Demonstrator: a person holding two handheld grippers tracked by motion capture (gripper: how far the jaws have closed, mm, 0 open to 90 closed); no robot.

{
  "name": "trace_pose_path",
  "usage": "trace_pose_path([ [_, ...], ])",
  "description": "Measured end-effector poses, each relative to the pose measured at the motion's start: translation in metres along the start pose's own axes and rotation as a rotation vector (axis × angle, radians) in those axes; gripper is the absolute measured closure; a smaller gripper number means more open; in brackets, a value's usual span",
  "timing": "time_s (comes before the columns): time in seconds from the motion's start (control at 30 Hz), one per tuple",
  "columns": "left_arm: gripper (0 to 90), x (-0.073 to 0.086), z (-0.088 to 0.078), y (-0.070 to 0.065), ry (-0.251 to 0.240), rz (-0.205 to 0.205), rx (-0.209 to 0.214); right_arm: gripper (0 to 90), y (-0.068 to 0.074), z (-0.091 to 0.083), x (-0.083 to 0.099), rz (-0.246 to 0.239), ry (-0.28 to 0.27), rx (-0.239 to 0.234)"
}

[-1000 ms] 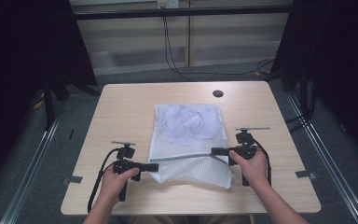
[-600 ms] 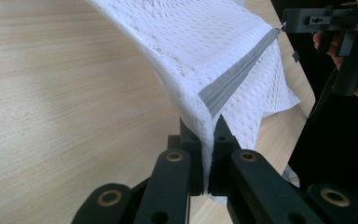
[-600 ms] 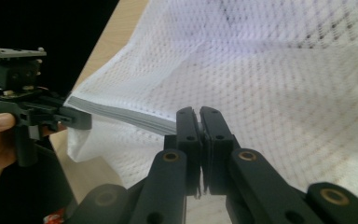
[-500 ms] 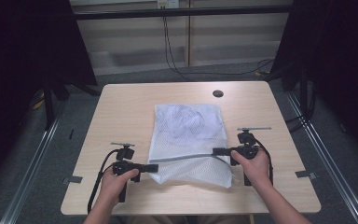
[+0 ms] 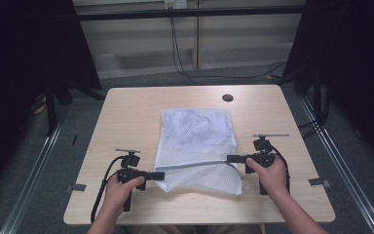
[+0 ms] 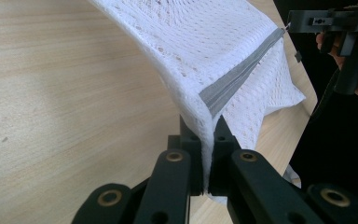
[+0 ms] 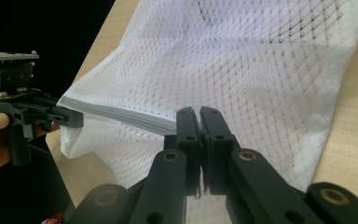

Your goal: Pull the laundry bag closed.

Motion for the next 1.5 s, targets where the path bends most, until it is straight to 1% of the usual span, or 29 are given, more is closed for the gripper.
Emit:
trace_pose_path([
  [0.03,88.5,0.000,0.000,0.001,0.002,0.008,-0.001,87.2,0.000,-0.001,0.000,0.000,0.002,0.009],
  [0.13,88.5,0.000,-0.001,0.001,0.002,0.011,-0.006,87.2,-0.003,-0.002,0.000,0.004,0.000,0.009],
  [0.17,88.5,0.000,-0.002,0.001,0.006,0.000,-0.005,87.2,-0.005,-0.004,0.001,0.005,0.000,0.016],
  [0.2,88.5,0.000,-0.001,0.001,-0.003,-0.012,-0.007,87.2,-0.005,-0.004,0.001,0.006,-0.001,0.017],
  [0.33,88.5,0.000,-0.002,0.000,0.001,-0.004,-0.006,87.2,-0.007,-0.007,0.001,0.004,-0.004,0.021],
  [0.37,88.5,0.000,-0.002,0.000,0.000,-0.013,-0.002,87.2,-0.007,-0.008,0.001,-0.004,-0.002,0.030],
  [0.43,88.6,0.000,-0.002,0.000,0.001,-0.011,-0.003,87.2,-0.009,-0.009,0.001,-0.010,0.002,0.042],
  [0.47,88.5,0.000,-0.002,0.000,0.001,-0.009,-0.005,87.2,-0.011,-0.011,0.002,-0.008,0.000,0.046],
  [0.5,88.6,0.000,-0.002,0.000,-0.002,-0.017,-0.004,87.1,-0.012,-0.012,0.002,-0.001,-0.003,0.045],
  [0.57,88.5,0.001,-0.002,0.001,-0.002,-0.014,-0.004,87.1,-0.014,-0.014,0.002,-0.001,-0.005,0.046],
  [0.6,88.5,0.001,-0.001,0.002,0.008,0.000,-0.006,87.2,-0.016,-0.016,0.002,0.005,-0.009,0.042],
  [0.9,88.5,0.000,-0.002,0.001,0.006,-0.002,-0.008,87.1,-0.015,-0.016,0.002,-0.003,-0.010,0.047],
  [0.93,88.5,0.000,-0.002,0.001,0.008,-0.001,-0.014,87.2,-0.015,-0.016,0.002,-0.004,-0.011,0.047],
  [0.97,88.5,0.000,-0.002,0.001,0.006,-0.010,-0.016,87.2,-0.016,-0.018,0.002,-0.011,-0.012,0.063],
  [1.0,88.5,0.001,-0.002,0.001,0.006,-0.013,-0.014,87.2,-0.016,-0.018,0.002,-0.011,-0.012,0.063],
  [1.03,88.5,0.001,-0.002,0.002,0.013,-0.003,-0.016,87.2,-0.018,-0.019,0.002,0.000,-0.016,0.061],
  [1.07,88.5,0.001,-0.002,0.002,0.013,-0.003,-0.016,87.2,-0.018,-0.019,0.002,0.000,-0.016,0.061],
  [1.1,88.5,0.001,-0.002,0.002,0.011,-0.011,-0.014,87.1,-0.018,-0.020,0.002,-0.001,-0.015,0.061],
  [1.17,88.5,0.000,-0.002,0.002,0.011,-0.007,-0.019,87.2,-0.017,-0.020,0.002,-0.004,-0.015,0.062],
  [1.3,88.5,0.001,-0.003,0.001,0.012,-0.013,-0.023,87.2,-0.018,-0.019,0.003,-0.007,-0.014,0.061],
  [1.33,88.6,0.000,-0.003,0.002,0.016,-0.003,-0.024,87.1,-0.018,-0.019,0.003,-0.008,-0.014,0.063],
  [1.4,88.5,0.000,-0.004,0.002,0.011,-0.012,-0.022,87.1,-0.018,-0.020,0.003,-0.013,-0.013,0.068],
  [1.43,88.5,0.001,-0.004,0.002,0.011,-0.012,-0.022,87.2,-0.018,-0.020,0.003,-0.004,-0.014,0.062],
  [1.5,88.5,0.001,-0.004,0.003,0.015,-0.013,-0.024,87.1,-0.019,-0.021,0.003,-0.010,-0.015,0.077],
])
Point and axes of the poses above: each handheld gripper's, and its own axes: z roughly forward along the jaws, x roughly out of its underside, y roughly to its left, the point moved 1 cm from there along z, roughly forward along the jaws, and after that the axes turned 8 degrees about -y, right-handed, at the moved point
